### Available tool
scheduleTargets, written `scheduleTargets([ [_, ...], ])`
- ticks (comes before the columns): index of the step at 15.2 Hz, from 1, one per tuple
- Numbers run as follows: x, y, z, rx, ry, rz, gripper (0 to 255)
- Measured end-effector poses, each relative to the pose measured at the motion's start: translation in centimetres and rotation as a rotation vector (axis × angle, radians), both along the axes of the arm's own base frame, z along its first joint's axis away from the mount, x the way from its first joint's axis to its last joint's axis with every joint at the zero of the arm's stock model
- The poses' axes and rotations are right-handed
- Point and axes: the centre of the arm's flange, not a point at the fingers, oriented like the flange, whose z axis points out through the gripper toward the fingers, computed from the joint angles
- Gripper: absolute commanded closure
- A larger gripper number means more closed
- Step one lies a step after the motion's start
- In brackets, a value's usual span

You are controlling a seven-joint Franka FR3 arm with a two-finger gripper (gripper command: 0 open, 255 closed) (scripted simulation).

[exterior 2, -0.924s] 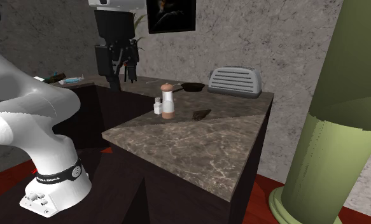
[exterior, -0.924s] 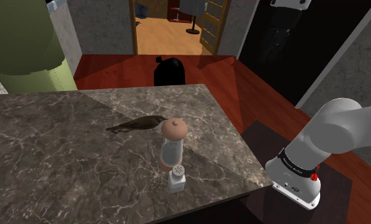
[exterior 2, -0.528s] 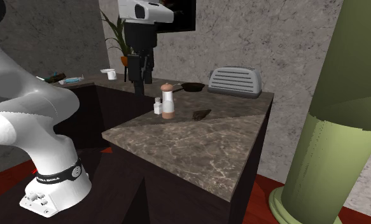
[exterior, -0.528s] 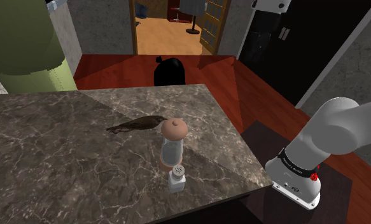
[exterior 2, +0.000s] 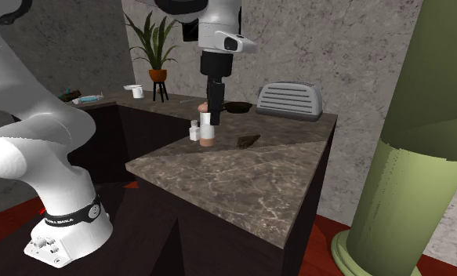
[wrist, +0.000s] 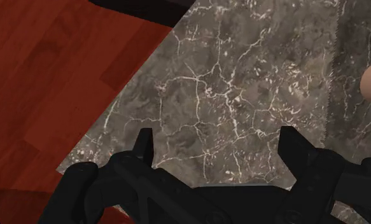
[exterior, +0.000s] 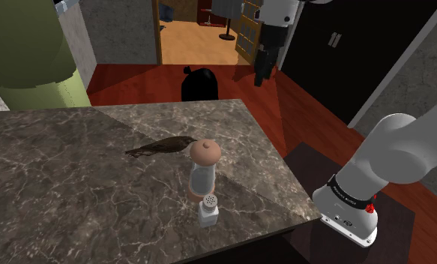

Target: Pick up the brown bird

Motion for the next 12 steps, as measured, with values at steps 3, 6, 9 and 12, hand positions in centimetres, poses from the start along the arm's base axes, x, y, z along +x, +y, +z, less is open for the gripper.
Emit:
scheduleTargets([
  [3,2.1,3.5,-1.6,-0.013,0.004,0.074,0],
  [6,3.9,6.6,-3.3,-0.027,0.008,0.147,0],
  [9,5.7,10.5,-4.6,-0.04,0.011,0.221,0],
  [12,7.3,13.9,-6.3,-0.053,0.015,0.295,0],
])
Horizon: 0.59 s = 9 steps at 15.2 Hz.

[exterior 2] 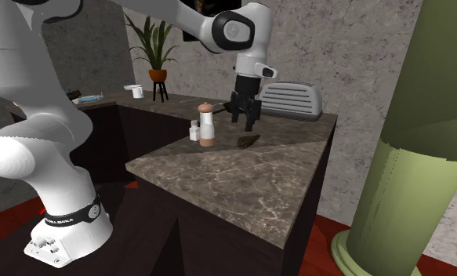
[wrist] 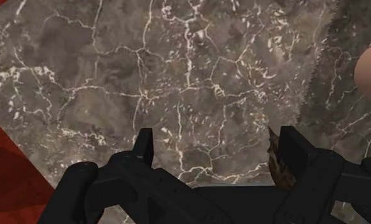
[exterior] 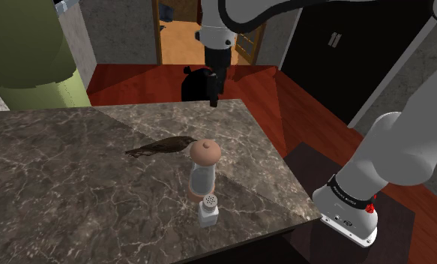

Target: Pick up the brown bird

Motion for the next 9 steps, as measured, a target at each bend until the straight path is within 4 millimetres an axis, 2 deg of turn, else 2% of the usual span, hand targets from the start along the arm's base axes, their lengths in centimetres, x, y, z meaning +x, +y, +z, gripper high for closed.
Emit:
scheduleTargets([
  [9,2.6,11.5,-5.1,-0.039,0.01,0.221,0],
])
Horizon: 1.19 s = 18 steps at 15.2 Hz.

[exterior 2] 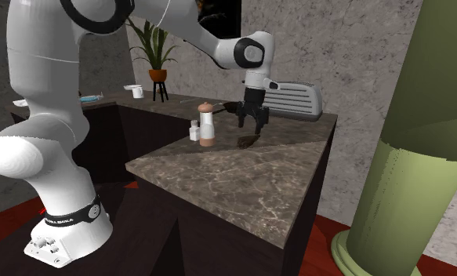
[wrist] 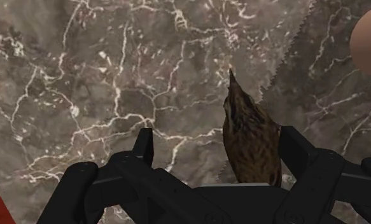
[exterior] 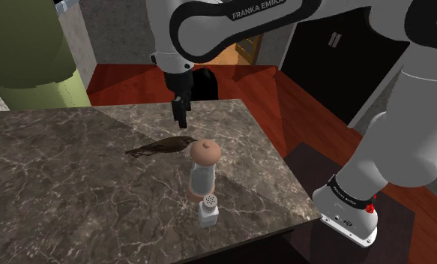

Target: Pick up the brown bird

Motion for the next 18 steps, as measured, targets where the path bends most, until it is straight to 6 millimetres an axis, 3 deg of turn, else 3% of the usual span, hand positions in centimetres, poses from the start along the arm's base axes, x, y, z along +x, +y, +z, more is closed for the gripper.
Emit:
scheduleTargets([
  [7,0.2,8.3,-4.7,-0.029,0.009,0.162,0],
  [15,-0.1,9.0,-8.6,-0.032,0.009,0.176,0],
  [16,0.0,9.0,-8.8,-0.032,0.009,0.176,255],
  [18,0.1,9.0,-8.9,-0.031,0.008,0.176,255],
])
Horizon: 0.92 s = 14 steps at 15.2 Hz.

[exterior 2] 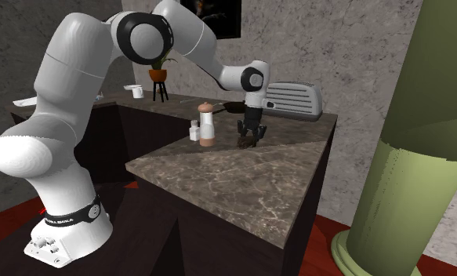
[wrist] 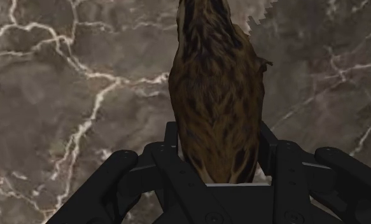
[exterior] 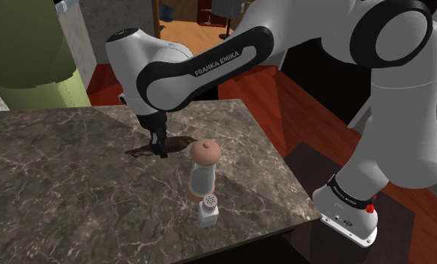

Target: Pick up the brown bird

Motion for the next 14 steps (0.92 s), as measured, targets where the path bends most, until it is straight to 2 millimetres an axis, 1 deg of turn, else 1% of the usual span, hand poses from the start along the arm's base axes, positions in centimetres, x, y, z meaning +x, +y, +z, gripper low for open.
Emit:
scheduleTargets([
  [8,0.0,0.0,0.0,0.001,-0.001,0.0,255],
  [10,0.0,0.0,0.6,0.0,0.0,0.0,255],
  [14,0.0,0.0,2.5,0.0,0.0,0.0,255],
])
